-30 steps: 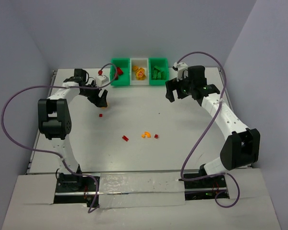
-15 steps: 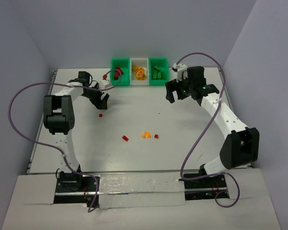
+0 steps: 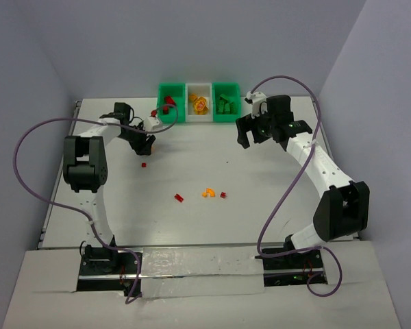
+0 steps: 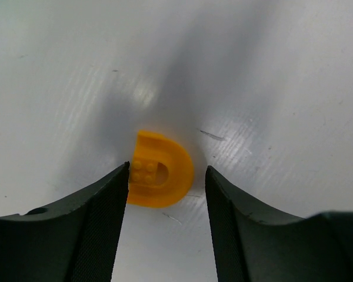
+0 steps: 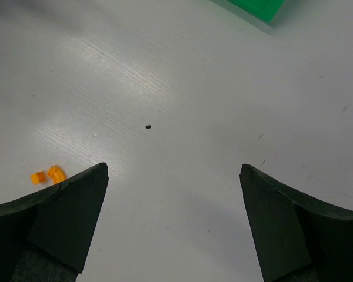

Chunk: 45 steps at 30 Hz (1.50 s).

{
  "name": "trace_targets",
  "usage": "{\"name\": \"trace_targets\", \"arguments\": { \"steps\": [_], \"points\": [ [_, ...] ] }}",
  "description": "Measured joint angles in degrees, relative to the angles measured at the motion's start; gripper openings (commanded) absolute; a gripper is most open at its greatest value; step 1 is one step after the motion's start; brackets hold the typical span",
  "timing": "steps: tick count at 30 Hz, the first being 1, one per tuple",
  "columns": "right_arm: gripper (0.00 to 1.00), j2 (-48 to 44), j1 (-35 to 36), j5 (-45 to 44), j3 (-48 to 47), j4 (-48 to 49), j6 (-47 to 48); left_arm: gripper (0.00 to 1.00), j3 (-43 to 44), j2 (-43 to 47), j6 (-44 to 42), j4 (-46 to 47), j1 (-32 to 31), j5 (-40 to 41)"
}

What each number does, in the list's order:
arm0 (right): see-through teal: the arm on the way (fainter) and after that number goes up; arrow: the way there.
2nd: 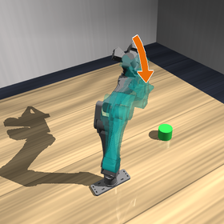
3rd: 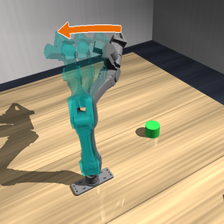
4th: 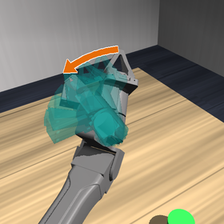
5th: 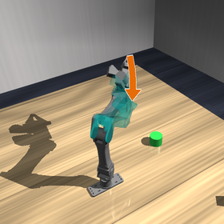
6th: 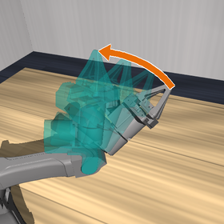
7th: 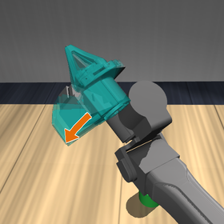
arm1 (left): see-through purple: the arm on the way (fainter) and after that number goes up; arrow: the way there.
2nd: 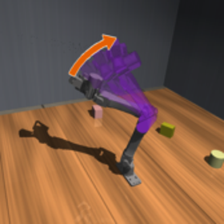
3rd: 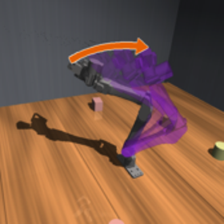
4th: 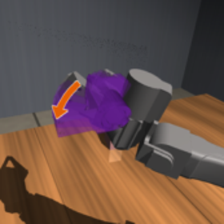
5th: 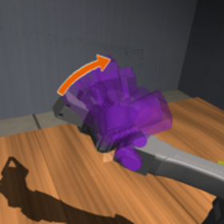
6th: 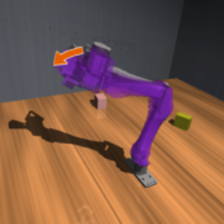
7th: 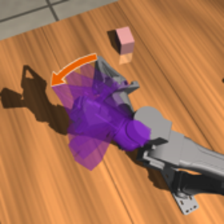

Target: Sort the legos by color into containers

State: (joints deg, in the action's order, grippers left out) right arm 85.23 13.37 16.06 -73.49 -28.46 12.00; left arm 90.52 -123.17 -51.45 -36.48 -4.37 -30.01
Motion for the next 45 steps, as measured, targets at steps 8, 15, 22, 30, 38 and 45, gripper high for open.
{"name": "trace_targets", "arguments": {
  "steps": [8,15,22,30,38,45],
  "points": [
    [1.00,0.64,0.00,0.00,0.00,-0.10,0.07,0.29,-5.55,3.68,-2.46,0.95,-0.94,1.42],
    [1.00,0.64,-0.02,-0.12,0.00,-0.10,0.05,0.13,-6.32,4.66,0.12,0.26,-3.52,1.26],
    [1.00,0.64,-0.02,-0.30,0.00,-0.07,-0.28,0.05,-4.59,7.54,8.14,-0.58,-8.11,-2.02],
    [1.00,0.64,-0.18,-0.28,0.04,0.01,-1.67,0.03,14.27,4.99,24.51,10.93,-14.55,-0.60],
    [1.00,0.57,-0.48,-0.42,1.84,0.08,-2.11,0.06,32.48,-9.94,36.52,28.09,-17.12,6.34],
    [1.00,-0.18,-0.50,-0.40,3.72,-0.42,-2.05,0.20,38.69,-22.71,40.50,36.88,-17.28,13.69]
  ]
}}
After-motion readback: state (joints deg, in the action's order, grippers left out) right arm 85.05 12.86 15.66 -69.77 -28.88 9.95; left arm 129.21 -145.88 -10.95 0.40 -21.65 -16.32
